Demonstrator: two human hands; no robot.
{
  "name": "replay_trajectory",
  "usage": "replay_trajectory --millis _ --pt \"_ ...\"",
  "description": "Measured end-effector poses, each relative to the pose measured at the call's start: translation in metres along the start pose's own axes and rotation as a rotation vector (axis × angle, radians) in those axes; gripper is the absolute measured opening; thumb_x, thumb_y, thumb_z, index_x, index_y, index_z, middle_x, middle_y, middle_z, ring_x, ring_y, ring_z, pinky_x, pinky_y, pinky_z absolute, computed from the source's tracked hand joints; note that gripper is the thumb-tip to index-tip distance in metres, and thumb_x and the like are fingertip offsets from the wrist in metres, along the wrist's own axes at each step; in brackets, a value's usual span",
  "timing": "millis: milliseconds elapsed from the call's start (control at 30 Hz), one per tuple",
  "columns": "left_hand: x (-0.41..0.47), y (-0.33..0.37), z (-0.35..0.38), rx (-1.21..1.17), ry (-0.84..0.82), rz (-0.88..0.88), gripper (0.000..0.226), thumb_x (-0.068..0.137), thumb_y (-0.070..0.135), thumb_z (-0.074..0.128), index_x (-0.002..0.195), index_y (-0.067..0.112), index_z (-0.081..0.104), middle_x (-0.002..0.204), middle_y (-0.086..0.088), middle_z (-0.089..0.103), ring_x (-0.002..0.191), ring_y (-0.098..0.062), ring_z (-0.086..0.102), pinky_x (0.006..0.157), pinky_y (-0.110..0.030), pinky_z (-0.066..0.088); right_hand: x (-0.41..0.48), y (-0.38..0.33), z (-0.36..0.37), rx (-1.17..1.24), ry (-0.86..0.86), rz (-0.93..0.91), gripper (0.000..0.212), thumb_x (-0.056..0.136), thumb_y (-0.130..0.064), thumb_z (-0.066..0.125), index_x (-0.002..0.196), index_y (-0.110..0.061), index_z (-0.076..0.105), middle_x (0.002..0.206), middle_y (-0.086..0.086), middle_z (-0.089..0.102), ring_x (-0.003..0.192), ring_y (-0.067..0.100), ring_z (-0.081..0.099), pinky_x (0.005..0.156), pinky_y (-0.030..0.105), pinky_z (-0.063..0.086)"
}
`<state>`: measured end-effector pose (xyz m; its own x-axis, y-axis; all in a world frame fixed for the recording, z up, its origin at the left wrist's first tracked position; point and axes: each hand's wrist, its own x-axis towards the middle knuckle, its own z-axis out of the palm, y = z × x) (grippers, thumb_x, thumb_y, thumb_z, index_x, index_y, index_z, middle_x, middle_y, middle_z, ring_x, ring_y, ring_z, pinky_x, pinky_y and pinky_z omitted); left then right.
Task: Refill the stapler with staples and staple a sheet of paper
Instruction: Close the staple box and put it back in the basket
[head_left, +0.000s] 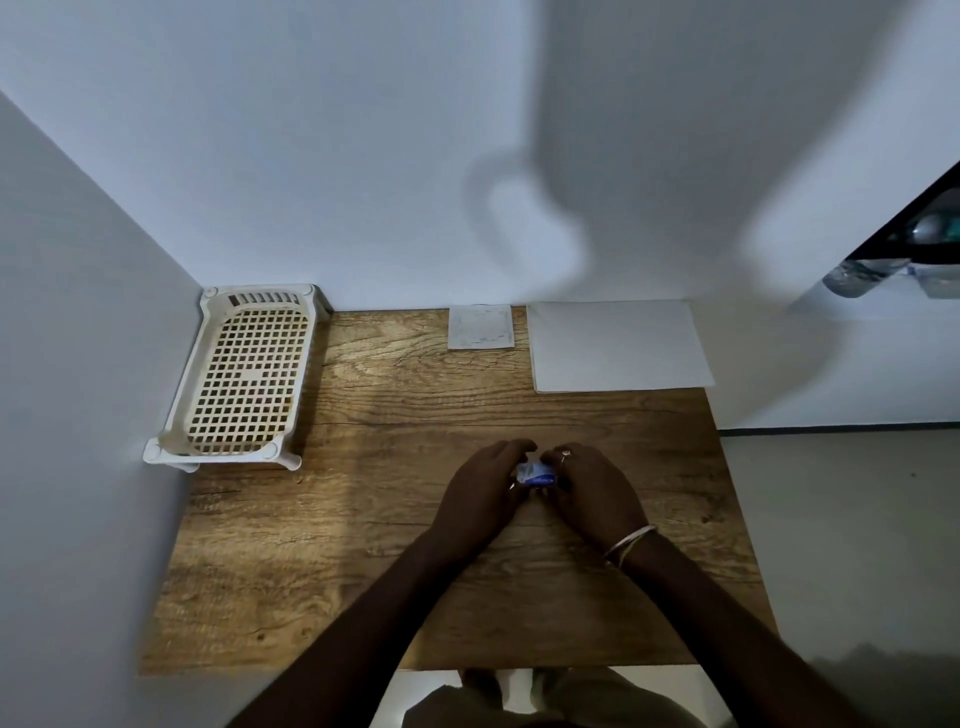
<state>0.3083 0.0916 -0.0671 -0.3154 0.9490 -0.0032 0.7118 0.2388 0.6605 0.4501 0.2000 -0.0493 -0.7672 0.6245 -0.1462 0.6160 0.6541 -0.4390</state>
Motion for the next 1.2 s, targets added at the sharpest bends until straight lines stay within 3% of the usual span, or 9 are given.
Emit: replay_trajectory --millis 300,467,767,967,1200 --pt "0.002 -0.001 0.009 0.070 -0.076 0.004 0.053 0.085 0.026 0.074 0.135 0.024 0.055 0.126 0.002 0.064 0.112 -0.017 0.058 0.087 -0.030 0.047 0.000 0.007 0.003 0.008 -0.054 0.014 0.034 0.091 -0.024 0.061 0.125 -0.021 0.064 0.117 0.001 0.069 0.108 0.020 0.062 0.091 0.032 0.051" --pt "0.003 0.000 0.006 0.104 -0.143 0.022 0.067 0.081 0.025 0.076 0.142 0.023 0.046 0.133 -0.001 0.061 0.120 -0.021 0.054 0.092 -0.033 0.045 0.000 0.007 0.005 -0.007 -0.048 -0.020 0.032 0.088 -0.029 0.064 0.120 -0.023 0.064 0.113 -0.001 0.068 0.103 0.019 0.062 0.085 0.031 0.051" --pt "0.008 -0.001 0.005 0.155 -0.207 0.037 0.078 0.089 0.015 0.064 0.156 0.018 0.025 0.131 -0.014 0.062 0.112 -0.031 0.059 0.084 -0.037 0.046 0.009 0.007 0.011 -0.090 -0.096 -0.087 0.033 0.086 -0.021 0.066 0.119 -0.023 0.067 0.111 -0.002 0.068 0.102 0.019 0.062 0.082 0.029 0.049" --pt "0.013 -0.013 0.000 0.153 -0.232 0.050 0.080 0.088 0.011 0.064 0.157 0.020 0.024 0.129 -0.014 0.063 0.112 -0.032 0.059 0.085 -0.040 0.049 0.021 0.002 0.013 -0.085 -0.142 -0.096 0.037 0.084 -0.027 0.067 0.121 -0.024 0.065 0.113 -0.001 0.068 0.104 0.019 0.062 0.084 0.030 0.050" --pt "0.018 -0.040 -0.033 0.111 -0.165 0.063 0.069 0.093 0.014 0.062 0.155 0.016 0.032 0.127 -0.017 0.064 0.110 -0.032 0.060 0.082 -0.030 0.040 0.052 -0.026 0.015 -0.052 -0.124 -0.149 0.030 0.082 -0.031 0.066 0.111 -0.026 0.068 0.106 -0.003 0.072 0.097 0.018 0.066 0.079 0.031 0.053"
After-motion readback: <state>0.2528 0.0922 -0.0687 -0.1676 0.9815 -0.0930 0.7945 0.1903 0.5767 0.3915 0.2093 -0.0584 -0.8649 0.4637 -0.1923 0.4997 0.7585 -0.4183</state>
